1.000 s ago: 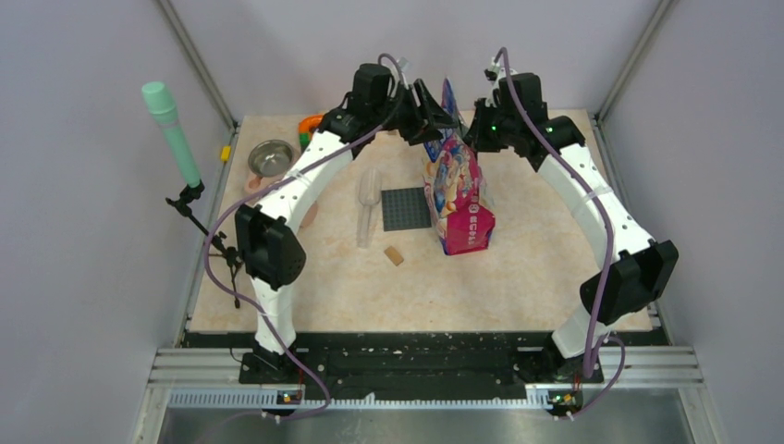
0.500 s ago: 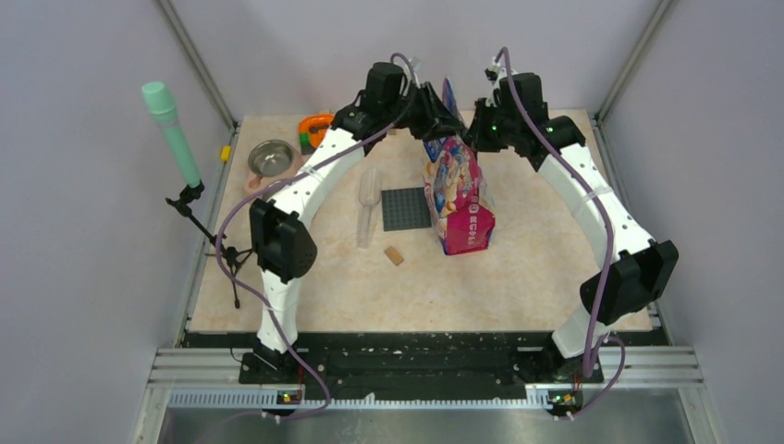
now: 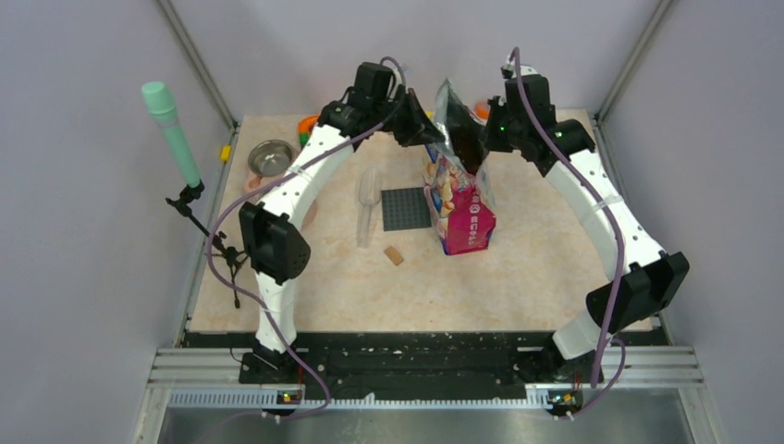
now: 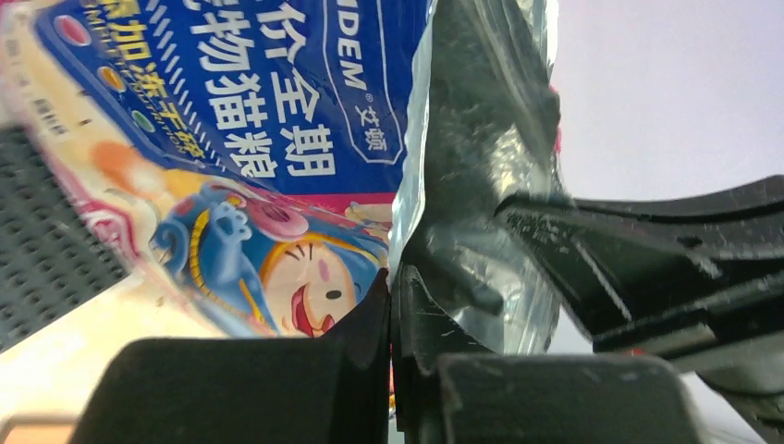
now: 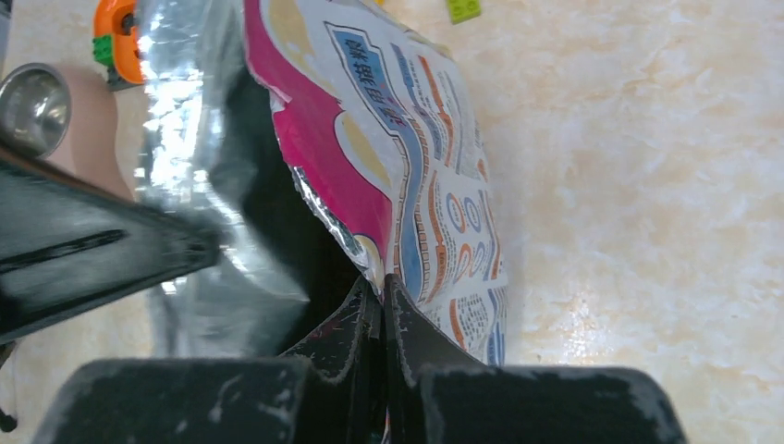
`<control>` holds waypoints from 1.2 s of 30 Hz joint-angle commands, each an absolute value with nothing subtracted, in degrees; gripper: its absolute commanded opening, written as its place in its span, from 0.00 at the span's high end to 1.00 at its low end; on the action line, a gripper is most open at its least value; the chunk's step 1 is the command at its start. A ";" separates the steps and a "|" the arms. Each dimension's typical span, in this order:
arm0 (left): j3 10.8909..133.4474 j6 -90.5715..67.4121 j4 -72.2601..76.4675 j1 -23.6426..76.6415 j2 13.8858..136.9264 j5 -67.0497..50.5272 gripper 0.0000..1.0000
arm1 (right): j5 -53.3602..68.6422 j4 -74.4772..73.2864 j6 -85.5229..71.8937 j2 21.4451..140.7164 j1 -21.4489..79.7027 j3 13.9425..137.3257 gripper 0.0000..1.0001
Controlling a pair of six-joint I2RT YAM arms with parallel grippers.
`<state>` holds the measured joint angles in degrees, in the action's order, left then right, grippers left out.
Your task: Serve the pet food
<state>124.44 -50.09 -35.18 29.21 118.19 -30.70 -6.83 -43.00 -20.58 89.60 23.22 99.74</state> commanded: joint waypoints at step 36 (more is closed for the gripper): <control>133.57 -47.60 -32.46 30.85 120.70 -44.17 1.00 | -26.11 -50.26 -16.23 85.37 22.27 122.43 1.00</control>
<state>131.41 -49.98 -34.76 33.71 122.65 -42.06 -28.16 -66.76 -13.54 93.06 22.20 119.96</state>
